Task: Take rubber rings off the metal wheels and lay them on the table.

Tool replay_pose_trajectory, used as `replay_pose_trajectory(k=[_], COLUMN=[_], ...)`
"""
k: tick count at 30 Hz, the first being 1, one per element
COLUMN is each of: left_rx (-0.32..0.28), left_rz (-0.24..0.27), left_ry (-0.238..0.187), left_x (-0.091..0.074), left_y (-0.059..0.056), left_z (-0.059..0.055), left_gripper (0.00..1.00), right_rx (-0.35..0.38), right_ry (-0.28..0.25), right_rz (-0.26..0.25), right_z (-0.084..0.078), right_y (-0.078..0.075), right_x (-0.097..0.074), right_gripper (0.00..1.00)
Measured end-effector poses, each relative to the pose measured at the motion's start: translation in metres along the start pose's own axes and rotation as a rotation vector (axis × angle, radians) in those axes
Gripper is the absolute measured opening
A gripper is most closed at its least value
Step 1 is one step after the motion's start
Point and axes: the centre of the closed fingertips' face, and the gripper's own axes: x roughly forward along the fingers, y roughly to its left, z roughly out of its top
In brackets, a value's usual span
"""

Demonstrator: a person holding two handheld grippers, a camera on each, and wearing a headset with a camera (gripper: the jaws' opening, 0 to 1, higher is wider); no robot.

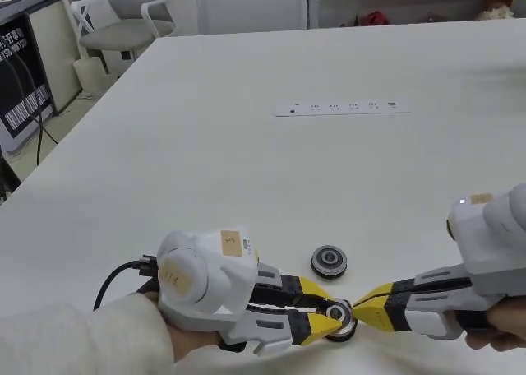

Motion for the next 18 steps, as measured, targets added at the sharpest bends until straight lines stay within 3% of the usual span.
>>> replay_pose_trajectory(k=[6, 8, 10, 18], left_rx=[0.008, 0.009, 0.008, 0.011], left_rz=[0.002, 0.003, 0.003, 0.004], left_ry=[0.004, 0.004, 0.005, 0.011], left_x=[0.000, 0.000, 0.000, 0.001], left_y=[0.001, 0.001, 0.001, 0.001], left_z=[0.000, 0.000, 0.000, 0.001], left_gripper=[0.13, 0.13, 0.13, 0.13], right_rx=[-0.018, -0.011, -0.045, -0.039], right_ry=[-0.004, -0.071, -0.046, -0.030], right_rz=[0.025, 0.053, 0.012, 0.018], right_z=[0.005, 0.020, 0.021, 0.017], right_y=[0.012, 0.019, 0.013, 0.013], right_x=[0.004, 0.004, 0.002, 0.002], right_gripper=[0.00, 0.00, 0.00, 0.00])
